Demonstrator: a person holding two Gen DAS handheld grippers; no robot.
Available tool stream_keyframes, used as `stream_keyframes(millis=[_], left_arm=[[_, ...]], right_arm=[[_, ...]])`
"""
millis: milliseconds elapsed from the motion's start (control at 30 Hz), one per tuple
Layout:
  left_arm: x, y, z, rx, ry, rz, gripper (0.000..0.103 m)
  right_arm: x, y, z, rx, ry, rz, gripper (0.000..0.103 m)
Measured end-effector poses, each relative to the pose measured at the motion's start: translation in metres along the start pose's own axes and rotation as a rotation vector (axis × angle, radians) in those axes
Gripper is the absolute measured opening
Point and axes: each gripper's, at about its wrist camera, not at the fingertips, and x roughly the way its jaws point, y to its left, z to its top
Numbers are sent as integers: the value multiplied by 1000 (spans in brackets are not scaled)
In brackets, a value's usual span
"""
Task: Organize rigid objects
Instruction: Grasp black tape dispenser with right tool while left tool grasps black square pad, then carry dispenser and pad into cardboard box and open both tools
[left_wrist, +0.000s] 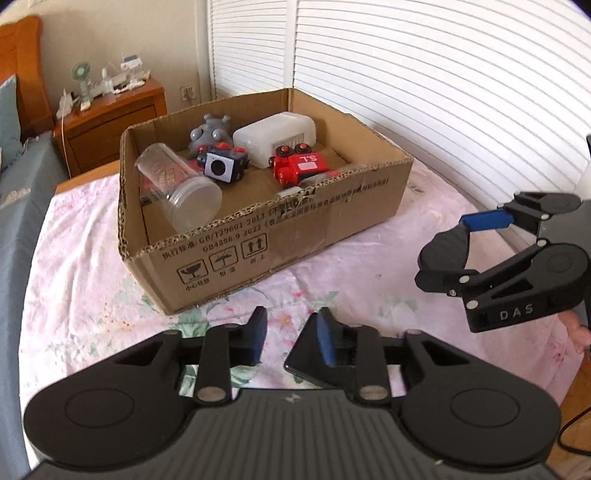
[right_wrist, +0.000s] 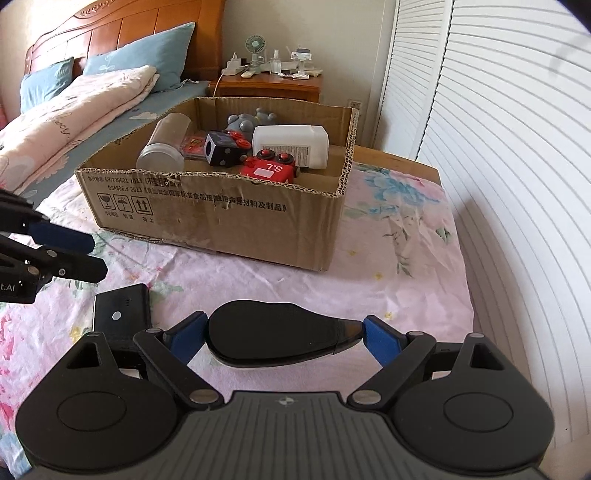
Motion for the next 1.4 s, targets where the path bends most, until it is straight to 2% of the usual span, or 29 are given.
stream_keyframes(millis=[67, 133, 300, 433, 500, 600, 767, 833, 1167, 1400], left_arm=[[2, -5, -4, 26, -7, 18, 65], [4, -11, -9, 55, -15, 15, 76], [19, -26, -18, 151, 16, -48, 78], [35, -28, -19, 154, 32, -89, 79], [41, -29, -19, 153, 68, -110, 79], [38, -34, -22, 195, 83, -132, 79], [40, -32, -22, 190, 81, -134, 78], [39, -34, -21, 213, 78, -148, 70], [27, -34, -15, 235, 93, -131, 70], [-2, -29, 8, 240, 35, -128, 70]], right_arm=[[-1, 0, -2, 5, 0, 10, 93], [-2, 0, -4, 13, 3, 22, 93], [-4, -1, -7, 15, 9, 21, 93], [-7, -4, -9, 34, 1, 18, 93], [-8, -5, -10, 46, 1, 18, 93], [-9, -8, -13, 55, 2, 18, 93], [-6, -11, -16, 74, 8, 27, 93], [-6, -10, -16, 71, 9, 31, 93], [-18, -10, -10, 27, 0, 36, 93], [-31, -8, 2, -30, -24, 41, 93]])
